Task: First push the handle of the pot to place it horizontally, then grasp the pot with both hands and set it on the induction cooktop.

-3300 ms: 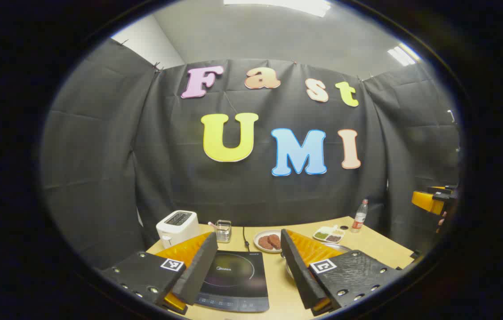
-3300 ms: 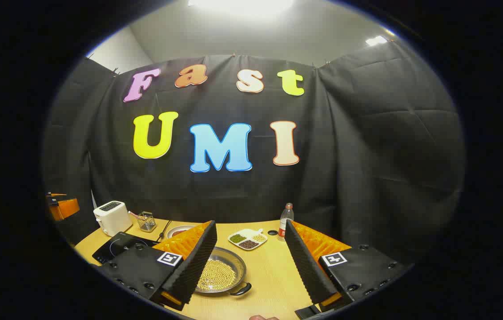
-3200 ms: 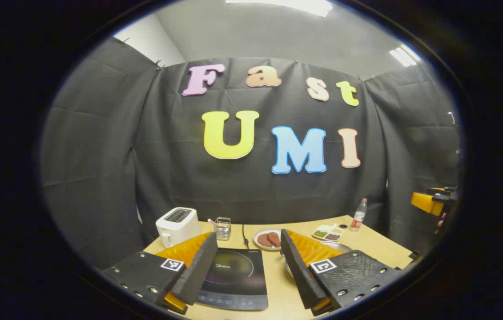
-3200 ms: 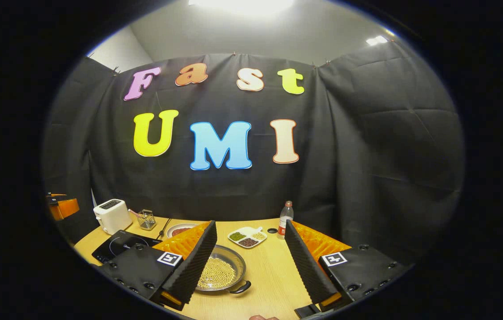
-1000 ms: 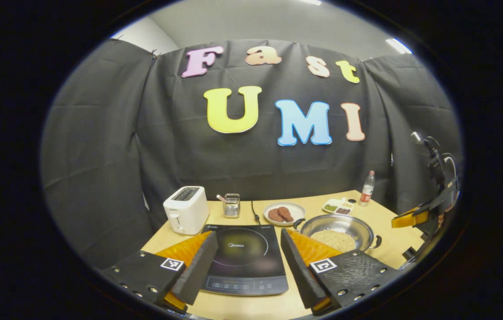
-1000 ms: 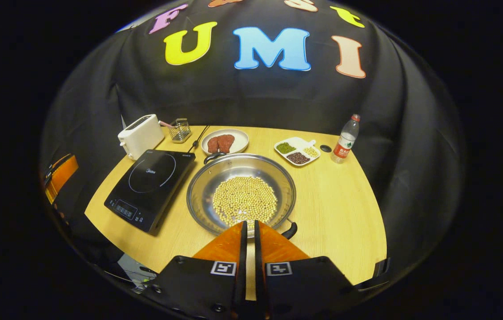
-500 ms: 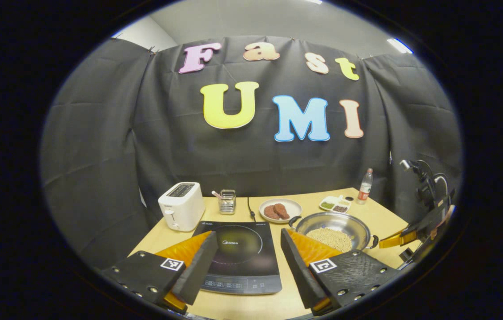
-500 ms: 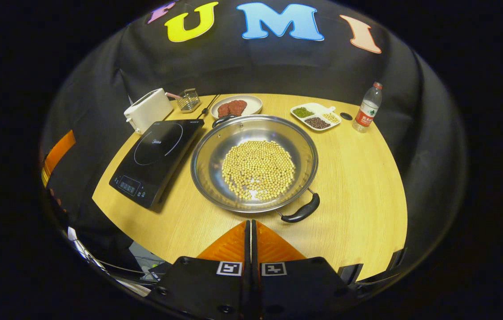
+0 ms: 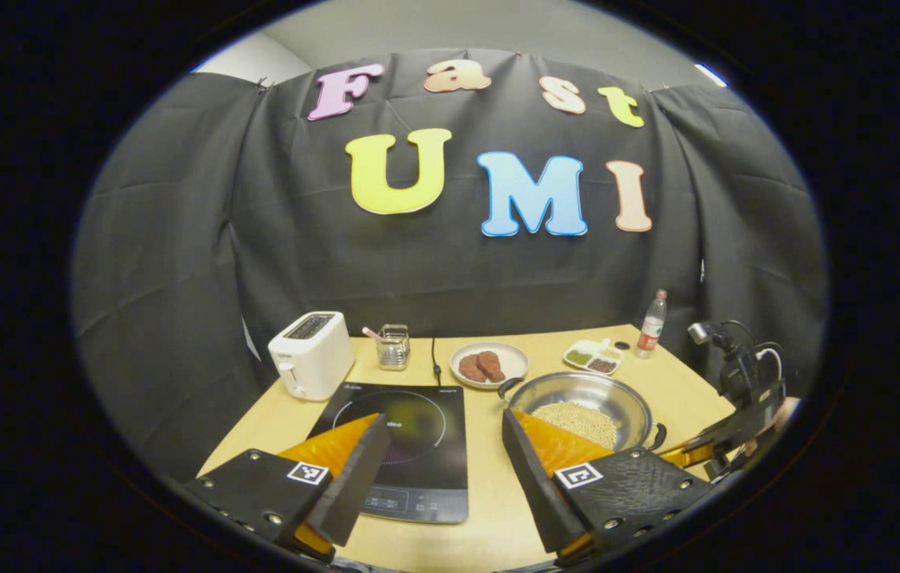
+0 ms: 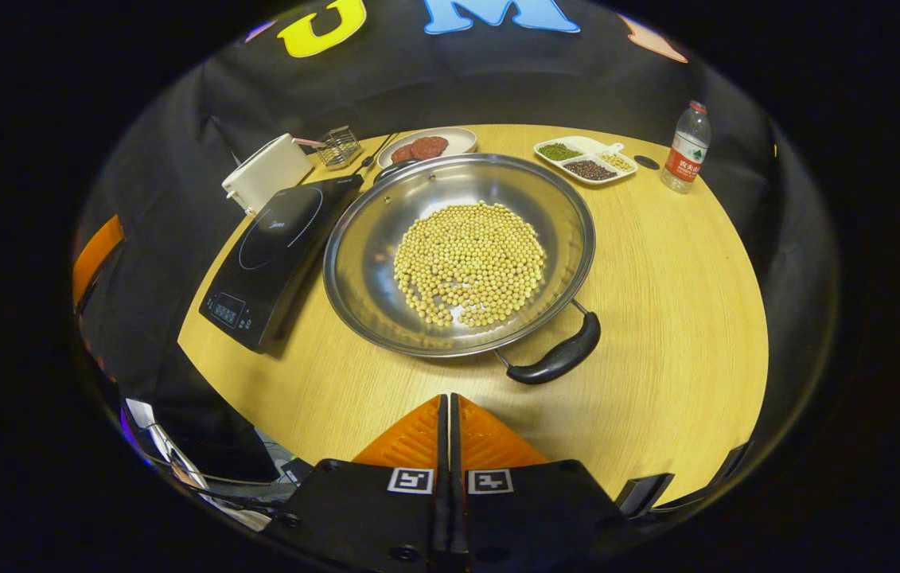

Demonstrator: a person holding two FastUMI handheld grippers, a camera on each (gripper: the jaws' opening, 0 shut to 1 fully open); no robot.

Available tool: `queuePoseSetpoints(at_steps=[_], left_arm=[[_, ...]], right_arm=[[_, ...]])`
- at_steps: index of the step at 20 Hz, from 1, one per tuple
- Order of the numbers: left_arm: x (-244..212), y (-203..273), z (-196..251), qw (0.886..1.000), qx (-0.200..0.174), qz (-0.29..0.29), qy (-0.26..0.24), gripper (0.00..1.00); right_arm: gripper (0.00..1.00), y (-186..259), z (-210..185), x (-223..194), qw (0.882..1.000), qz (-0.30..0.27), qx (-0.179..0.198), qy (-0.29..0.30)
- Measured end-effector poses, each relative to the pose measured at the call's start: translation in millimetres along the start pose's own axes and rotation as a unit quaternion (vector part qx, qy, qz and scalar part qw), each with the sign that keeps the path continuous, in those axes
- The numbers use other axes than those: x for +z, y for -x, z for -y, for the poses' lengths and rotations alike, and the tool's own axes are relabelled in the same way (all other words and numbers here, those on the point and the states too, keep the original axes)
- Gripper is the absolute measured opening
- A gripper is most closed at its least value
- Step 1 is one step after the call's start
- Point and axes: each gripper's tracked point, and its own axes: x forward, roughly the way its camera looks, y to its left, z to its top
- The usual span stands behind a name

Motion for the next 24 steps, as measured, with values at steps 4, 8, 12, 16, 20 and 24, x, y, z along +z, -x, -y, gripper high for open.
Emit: queuePoseSetpoints(at_steps=[4,8,12,16,20,24], left_arm=[[-3,3,9,1.0,0.014,-0.007,0.005,0.87],[-5,1,12,0.999,0.032,-0.014,0.012,0.87],[-10,-1,20,0.998,0.042,-0.023,0.028,0.87],[-10,-6,21,0.997,0.052,-0.027,0.043,0.87],[-6,-11,31,0.997,0.053,-0.026,0.042,0.87],[-7,-15,43,0.997,0.055,-0.029,0.039,0.87]], right_arm=[[0.02,-10,10,3,1.0,-0.014,0.003,0.001],[0.01,-18,12,7,0.999,-0.027,0.015,-0.01],[0.01,-23,17,10,0.999,-0.038,0.019,-0.013],[0.02,-23,22,14,0.999,-0.037,0.024,-0.009],[0.02,-21,36,18,0.999,-0.035,0.016,0.005],[0.02,-18,53,25,0.999,-0.033,0.011,0.01]])
